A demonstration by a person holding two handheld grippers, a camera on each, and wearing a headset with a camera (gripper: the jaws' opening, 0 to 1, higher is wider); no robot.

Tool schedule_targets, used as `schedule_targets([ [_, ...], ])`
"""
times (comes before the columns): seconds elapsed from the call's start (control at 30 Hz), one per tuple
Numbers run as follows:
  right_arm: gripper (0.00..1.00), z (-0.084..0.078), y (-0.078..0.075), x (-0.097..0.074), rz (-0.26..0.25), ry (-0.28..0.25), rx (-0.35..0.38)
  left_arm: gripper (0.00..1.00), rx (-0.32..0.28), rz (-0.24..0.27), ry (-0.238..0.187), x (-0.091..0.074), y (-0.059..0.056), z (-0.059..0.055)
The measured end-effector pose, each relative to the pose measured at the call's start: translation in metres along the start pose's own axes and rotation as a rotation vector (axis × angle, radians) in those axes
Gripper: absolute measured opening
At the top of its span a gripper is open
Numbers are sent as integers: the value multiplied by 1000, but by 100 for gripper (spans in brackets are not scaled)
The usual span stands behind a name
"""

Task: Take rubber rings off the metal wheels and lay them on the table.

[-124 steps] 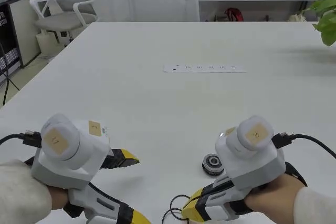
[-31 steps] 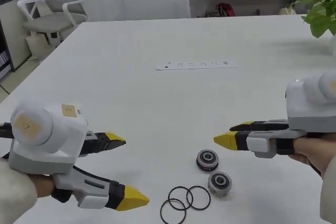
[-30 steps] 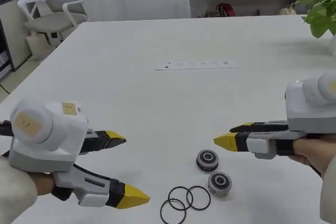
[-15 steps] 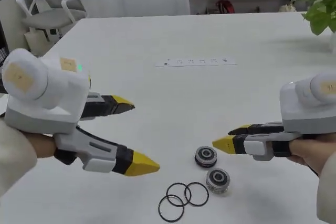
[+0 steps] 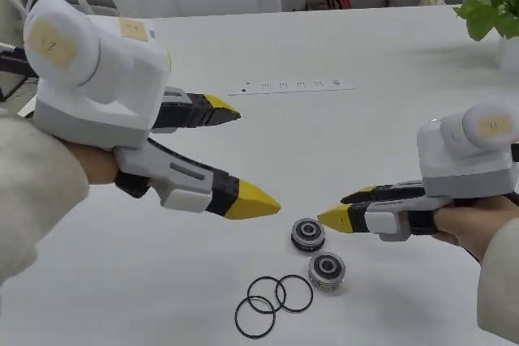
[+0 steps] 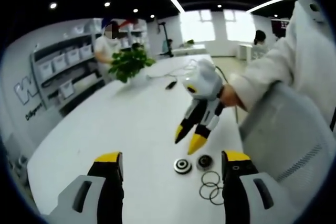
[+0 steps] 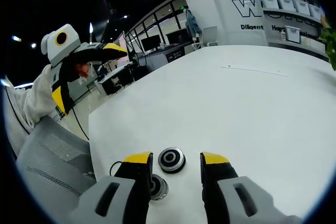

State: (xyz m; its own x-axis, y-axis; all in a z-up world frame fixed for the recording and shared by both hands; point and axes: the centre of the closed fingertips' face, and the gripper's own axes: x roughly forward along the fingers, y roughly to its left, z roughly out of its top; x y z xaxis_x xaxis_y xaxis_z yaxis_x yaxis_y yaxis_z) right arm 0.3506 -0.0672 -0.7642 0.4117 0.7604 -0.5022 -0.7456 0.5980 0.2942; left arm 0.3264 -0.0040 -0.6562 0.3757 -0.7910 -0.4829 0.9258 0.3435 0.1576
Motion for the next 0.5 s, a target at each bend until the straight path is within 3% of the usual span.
schedule_targets([
  [0.23, 30, -11, -8, 3, -25, 42, -15, 72, 9, 2, -6, 22, 8, 0],
  [0.3, 30, -16, -12, 4, -31, 58, -8, 70, -2, 14, -26, 28, 11, 0],
  [0.33, 30, -19, -13, 4, -34, 67, -11, 69, -18, 17, -61, 31, 11, 4],
  [0.4, 30, -22, -16, 6, -34, 80, -12, 66, -33, 9, -89, 35, 9, 6],
  [0.5, 29, -27, -17, 8, -32, 97, -12, 58, -23, 10, -97, 41, 9, 4],
])
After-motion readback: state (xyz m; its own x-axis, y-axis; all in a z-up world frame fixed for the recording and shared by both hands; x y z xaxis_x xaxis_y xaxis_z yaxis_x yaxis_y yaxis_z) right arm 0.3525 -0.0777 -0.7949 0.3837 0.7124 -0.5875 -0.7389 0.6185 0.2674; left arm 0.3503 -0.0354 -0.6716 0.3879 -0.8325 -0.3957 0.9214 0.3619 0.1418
